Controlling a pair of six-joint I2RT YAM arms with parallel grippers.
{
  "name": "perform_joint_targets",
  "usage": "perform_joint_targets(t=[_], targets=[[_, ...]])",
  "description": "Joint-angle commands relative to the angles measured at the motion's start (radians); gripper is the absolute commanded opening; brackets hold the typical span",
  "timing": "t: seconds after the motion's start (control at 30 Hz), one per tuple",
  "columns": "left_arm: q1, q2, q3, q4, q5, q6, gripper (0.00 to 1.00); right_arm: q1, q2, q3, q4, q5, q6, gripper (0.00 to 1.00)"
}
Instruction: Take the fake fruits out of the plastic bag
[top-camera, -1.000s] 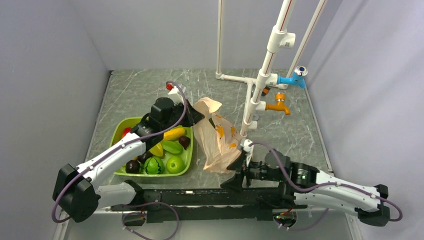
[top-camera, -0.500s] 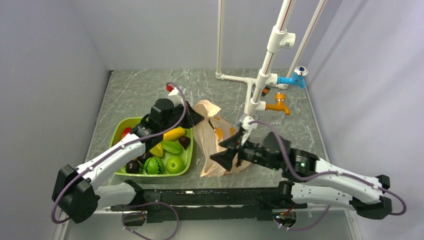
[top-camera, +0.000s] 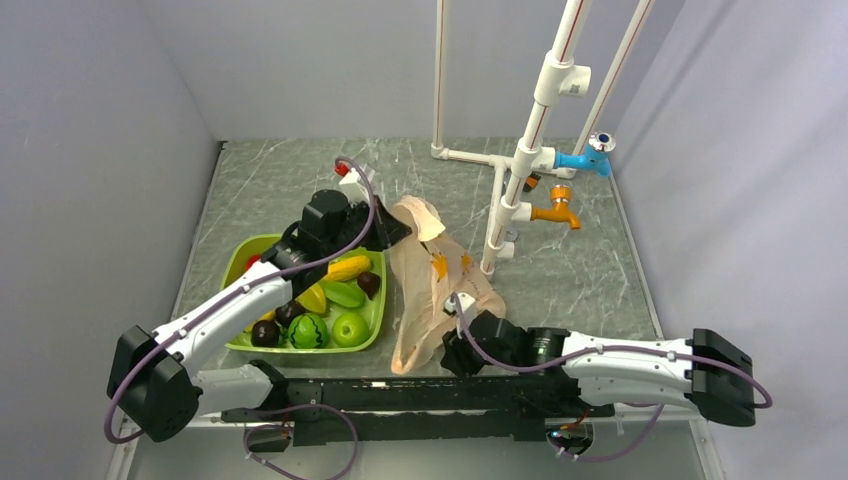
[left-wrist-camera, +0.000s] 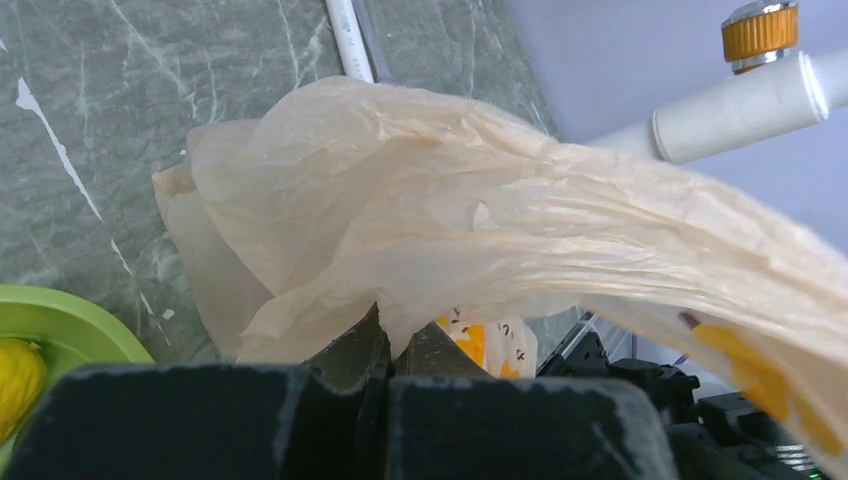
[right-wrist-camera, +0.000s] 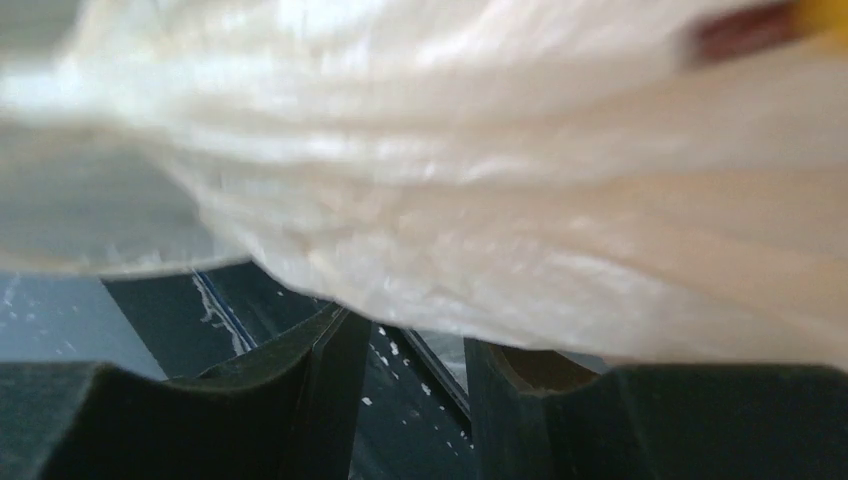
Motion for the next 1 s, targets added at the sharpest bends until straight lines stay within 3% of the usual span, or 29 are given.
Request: perform_joint_targets(t=[0.0, 0.17, 0.3, 0.43, 0.53, 0.7, 0.87, 0.97], targets=[[0.004, -0.045, -0.058, 0.065, 0.031, -0.010, 0.00, 0.004, -0.136, 0.113, -0.040, 0.100, 0.029, 0.42], [0.004, -0.094, -0.135, 0.078, 0.029, -0.024, 0.00, 0.003, -0.317, 0.240, -0.230, 0.175, 0.013, 0.53], [0.003, -0.127, -0.173, 0.098, 0.037, -0.038, 0.00, 0.002, -0.323, 0.341, -0.323, 0.318, 0.003, 0.63], [0.003, -0.136, -0.168, 0.076, 0.041, -0.039, 0.00, -0.005, -0.257, 0.393, -0.317, 0.417, 0.004, 0.98], [0.001, -0.143, -0.173, 0.080, 0.044, -0.044, 0.00, -0.039, -0.135, 0.444, -0.262, 0.392, 0.016, 0.99], [-0.007, -0.151, -0.180, 0.096, 0.048, -0.062, 0.00, -0.050, 0.139, 0.578, -0.340, 0.483, 0.129, 0.99], [-0.027, -0.158, -0.181, 0.108, 0.037, -0.072, 0.00, -0.052, 0.223, 0.552, -0.259, 0.443, 0.107, 0.96], [-0.035, -0.170, -0.167, 0.075, 0.024, -0.059, 0.00, -0.053, 0.220, 0.511, -0.266, 0.482, 0.130, 0.86]])
